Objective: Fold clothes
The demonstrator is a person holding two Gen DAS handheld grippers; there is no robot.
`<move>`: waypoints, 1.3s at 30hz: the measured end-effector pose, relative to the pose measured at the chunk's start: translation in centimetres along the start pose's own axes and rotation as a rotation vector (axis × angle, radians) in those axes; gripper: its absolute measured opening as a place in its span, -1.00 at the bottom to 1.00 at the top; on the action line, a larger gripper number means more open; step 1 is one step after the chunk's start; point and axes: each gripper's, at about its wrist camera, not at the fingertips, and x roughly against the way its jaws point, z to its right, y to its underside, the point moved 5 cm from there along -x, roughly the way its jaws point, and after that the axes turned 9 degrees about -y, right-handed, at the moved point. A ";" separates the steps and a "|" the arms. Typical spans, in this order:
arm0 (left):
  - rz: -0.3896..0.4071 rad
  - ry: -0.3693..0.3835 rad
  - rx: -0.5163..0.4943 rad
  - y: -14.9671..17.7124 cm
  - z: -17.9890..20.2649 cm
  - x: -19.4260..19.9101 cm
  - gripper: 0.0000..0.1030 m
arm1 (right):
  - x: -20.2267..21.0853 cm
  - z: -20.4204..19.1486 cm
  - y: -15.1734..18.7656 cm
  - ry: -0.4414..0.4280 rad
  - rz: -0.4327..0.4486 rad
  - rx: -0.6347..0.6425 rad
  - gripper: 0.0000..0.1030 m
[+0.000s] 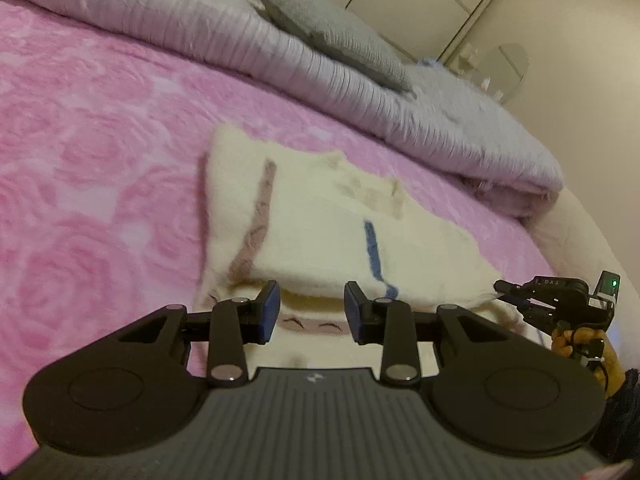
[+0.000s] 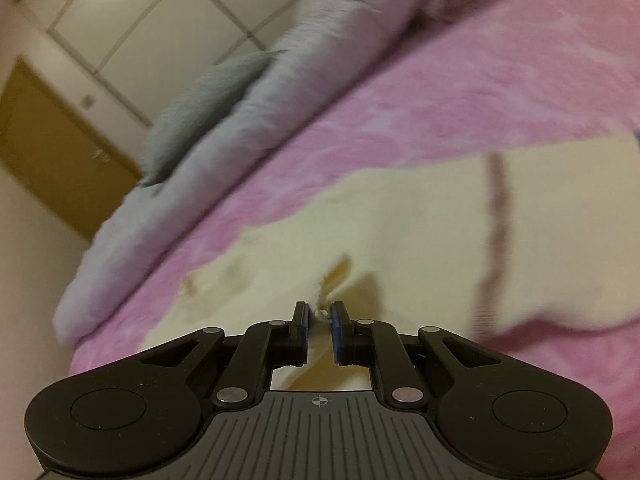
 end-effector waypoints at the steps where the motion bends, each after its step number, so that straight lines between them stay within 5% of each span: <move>1: -0.007 -0.011 -0.010 0.2 0.2 -0.5 -0.44 | -0.6 0.4 0.3 0.008 -0.021 0.000 -0.79; 5: -0.025 -0.101 -0.090 1.0 1.2 -1.2 -0.44 | -1.1 1.8 0.7 0.019 -0.070 -0.040 -0.70; 9: -0.056 -0.063 -0.123 2.3 2.9 -0.7 -0.44 | 3.8 3.7 0.3 0.013 -0.028 -0.088 -0.68; 12: -0.085 -0.060 -0.146 3.9 4.5 -0.6 -0.44 | 8.7 7.5 0.7 0.150 -0.001 -0.140 -0.68; 16: -0.128 -0.033 -0.134 6.0 6.2 -0.4 -0.44 | 18.1 14.9 0.8 0.134 0.161 -0.347 -0.67; 18: -0.137 -0.042 -0.128 6.6 6.9 -0.3 -0.44 | 22.1 17.9 0.6 0.127 0.253 -0.432 -0.15; 22: -0.129 -0.070 -0.120 6.4 7.9 -0.2 -0.44 | 29.2 23.1 0.0 0.122 0.418 -0.560 0.03; 30: -0.112 -0.062 -0.107 5.8 10.3 0.0 -0.42 | 29.2 26.8 -3.4 0.130 0.469 -0.568 0.01; 31: -0.110 -0.061 -0.105 5.7 10.6 0.0 -0.42 | 28.8 26.7 -3.7 0.162 0.462 -0.545 -0.12; 32: -0.108 -0.060 -0.103 5.6 10.9 0.0 -0.42 | 28.3 26.5 -4.0 0.196 0.453 -0.517 -0.72; 33: -0.106 -0.059 -0.101 5.5 11.2 0.1 -0.42 | 28.0 25.7 -4.3 0.247 0.445 -0.457 -0.83; 36: -0.117 -0.068 -0.086 6.0 10.1 0.6 -0.42 | 26.8 21.2 -4.8 0.388 0.424 -0.198 -0.84; 39: -0.127 -0.075 -0.047 6.7 8.4 1.2 -0.42 | 23.5 11.7 -4.4 0.404 0.402 0.200 -0.84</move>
